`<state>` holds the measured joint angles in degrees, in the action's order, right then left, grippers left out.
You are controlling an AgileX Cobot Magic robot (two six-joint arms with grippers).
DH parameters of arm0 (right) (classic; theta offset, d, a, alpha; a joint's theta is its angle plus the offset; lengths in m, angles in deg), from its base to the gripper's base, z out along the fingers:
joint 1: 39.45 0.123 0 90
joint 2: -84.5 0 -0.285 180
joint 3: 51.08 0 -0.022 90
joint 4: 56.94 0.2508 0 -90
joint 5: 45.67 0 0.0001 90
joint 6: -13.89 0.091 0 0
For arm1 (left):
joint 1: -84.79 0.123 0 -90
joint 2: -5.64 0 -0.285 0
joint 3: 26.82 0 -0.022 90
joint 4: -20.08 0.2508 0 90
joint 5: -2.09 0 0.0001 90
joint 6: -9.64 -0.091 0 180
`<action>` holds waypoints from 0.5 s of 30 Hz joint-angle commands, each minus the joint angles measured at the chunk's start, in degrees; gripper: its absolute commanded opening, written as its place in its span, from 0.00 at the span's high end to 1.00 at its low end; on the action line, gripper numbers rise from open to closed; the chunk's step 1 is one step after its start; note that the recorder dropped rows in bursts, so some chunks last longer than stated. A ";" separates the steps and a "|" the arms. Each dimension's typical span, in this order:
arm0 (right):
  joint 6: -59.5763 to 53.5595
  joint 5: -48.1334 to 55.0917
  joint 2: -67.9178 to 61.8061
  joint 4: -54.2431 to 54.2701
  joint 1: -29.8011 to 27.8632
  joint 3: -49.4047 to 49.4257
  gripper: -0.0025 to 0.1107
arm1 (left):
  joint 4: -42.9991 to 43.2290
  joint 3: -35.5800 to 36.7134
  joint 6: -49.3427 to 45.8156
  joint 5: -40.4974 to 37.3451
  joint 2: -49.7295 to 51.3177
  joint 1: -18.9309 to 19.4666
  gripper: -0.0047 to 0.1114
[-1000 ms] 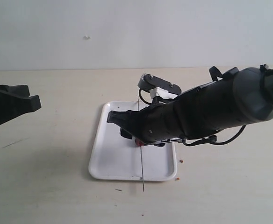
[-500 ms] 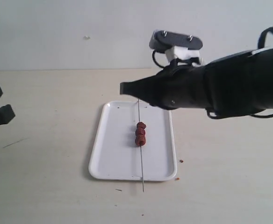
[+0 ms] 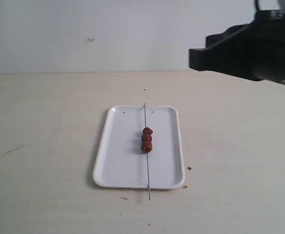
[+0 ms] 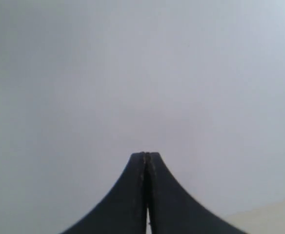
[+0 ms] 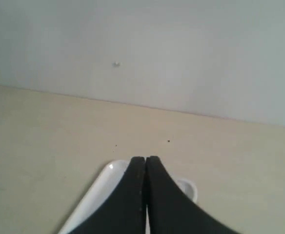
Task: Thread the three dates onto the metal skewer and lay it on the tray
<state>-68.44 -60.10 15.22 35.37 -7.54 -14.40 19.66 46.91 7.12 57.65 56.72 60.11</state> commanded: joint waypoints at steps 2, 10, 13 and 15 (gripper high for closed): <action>-0.05 -0.52 13.26 -7.80 0.06 7.16 0.98 | 0.42 1.99 -0.14 -2.32 -7.86 0.10 0.96; -0.05 -0.65 32.33 -12.31 0.06 17.06 0.98 | -0.28 3.21 2.93 -10.48 -21.40 0.10 0.96; 2.01 -0.54 38.92 -14.74 0.06 19.15 0.98 | -0.28 3.48 4.34 -14.76 -25.77 0.10 0.96; 5.10 -0.66 42.93 -14.09 0.06 19.59 0.98 | -0.28 3.48 4.72 -15.94 -27.96 0.10 0.96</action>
<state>-66.52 -60.59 53.20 22.18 -7.54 4.31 20.08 50.17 10.53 44.40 31.33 60.11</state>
